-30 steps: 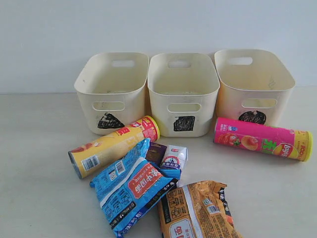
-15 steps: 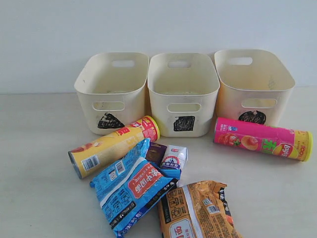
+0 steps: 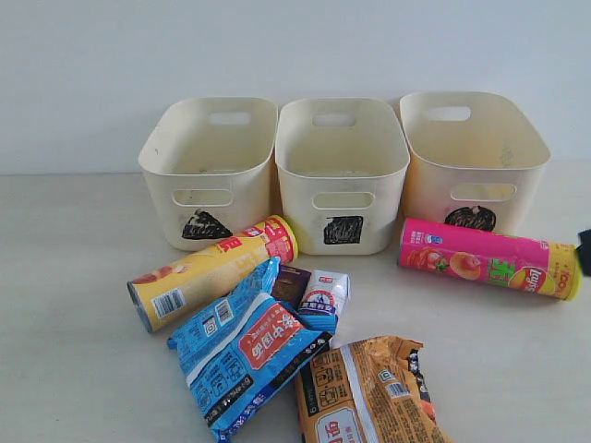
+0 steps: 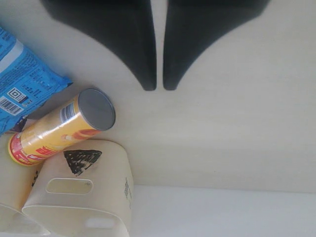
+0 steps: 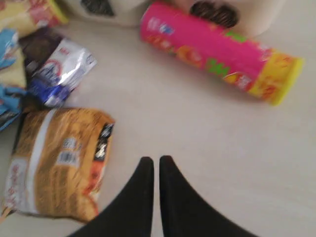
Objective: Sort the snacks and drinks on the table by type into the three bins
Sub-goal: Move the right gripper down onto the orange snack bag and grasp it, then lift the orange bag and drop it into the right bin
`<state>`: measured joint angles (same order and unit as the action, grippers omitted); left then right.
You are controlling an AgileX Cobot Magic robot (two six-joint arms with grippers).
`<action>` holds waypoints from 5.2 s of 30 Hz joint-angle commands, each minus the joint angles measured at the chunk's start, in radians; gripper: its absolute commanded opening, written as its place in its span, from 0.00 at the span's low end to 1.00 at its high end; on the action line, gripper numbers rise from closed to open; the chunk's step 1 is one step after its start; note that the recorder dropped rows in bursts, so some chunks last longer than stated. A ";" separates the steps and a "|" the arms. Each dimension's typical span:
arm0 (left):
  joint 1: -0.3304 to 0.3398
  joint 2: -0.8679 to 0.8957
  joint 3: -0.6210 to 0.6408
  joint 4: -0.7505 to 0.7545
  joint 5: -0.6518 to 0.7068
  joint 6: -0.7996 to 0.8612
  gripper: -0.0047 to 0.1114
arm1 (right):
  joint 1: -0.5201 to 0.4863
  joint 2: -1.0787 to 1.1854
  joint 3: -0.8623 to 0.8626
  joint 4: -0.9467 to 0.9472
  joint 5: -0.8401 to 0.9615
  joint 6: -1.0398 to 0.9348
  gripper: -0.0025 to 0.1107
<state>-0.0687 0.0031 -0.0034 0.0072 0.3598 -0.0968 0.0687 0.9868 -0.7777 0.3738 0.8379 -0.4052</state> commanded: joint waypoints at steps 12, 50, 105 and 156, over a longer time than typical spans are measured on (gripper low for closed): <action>0.003 -0.003 0.003 0.005 0.001 -0.008 0.07 | 0.000 0.364 -0.012 0.332 0.112 -0.277 0.40; 0.003 -0.003 0.003 0.005 0.001 -0.008 0.07 | 0.313 0.922 -0.012 0.599 -0.082 -0.511 0.67; 0.003 -0.003 0.003 0.005 0.001 -0.008 0.07 | -0.169 0.627 -0.495 0.491 0.383 -0.415 0.02; 0.003 -0.003 0.003 0.005 0.001 -0.008 0.07 | -0.169 1.122 -1.101 0.308 -0.197 -0.221 0.06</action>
<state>-0.0687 0.0031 -0.0034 0.0072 0.3598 -0.0968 -0.0923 2.1150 -1.8706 0.6760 0.6595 -0.6243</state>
